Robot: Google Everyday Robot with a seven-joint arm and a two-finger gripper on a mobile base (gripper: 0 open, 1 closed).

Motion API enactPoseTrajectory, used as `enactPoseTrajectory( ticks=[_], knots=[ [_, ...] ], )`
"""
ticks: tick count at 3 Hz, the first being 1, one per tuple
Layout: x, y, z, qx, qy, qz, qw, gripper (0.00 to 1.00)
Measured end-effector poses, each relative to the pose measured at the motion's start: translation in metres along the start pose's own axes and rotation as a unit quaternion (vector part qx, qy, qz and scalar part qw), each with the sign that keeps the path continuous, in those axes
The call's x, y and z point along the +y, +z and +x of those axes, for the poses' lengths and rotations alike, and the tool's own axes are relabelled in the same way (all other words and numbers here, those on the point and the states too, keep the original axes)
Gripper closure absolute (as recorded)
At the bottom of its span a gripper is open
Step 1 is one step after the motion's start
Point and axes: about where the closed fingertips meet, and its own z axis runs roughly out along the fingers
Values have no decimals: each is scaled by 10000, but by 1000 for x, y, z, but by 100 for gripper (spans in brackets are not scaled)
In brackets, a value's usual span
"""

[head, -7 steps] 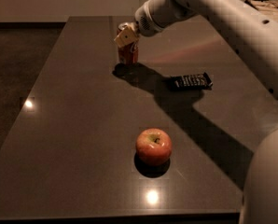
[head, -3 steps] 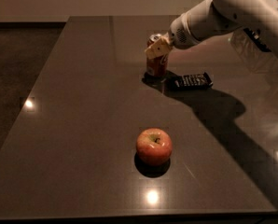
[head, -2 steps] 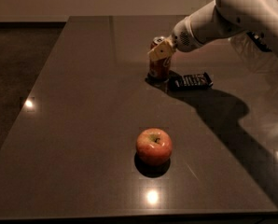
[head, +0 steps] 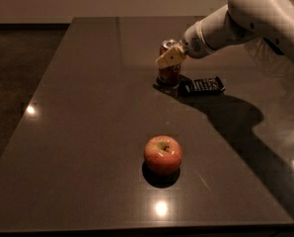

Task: Move coke can near rxbar chocolate

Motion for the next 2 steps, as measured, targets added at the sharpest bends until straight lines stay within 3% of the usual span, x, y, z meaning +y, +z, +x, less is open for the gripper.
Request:
enactPoseTrajectory(
  ticks=[1,2],
  knots=[
    [1,2,0,6,-4,-17,10000,0],
    [1,2,0,6,-4,-18,10000,0]
  ],
)
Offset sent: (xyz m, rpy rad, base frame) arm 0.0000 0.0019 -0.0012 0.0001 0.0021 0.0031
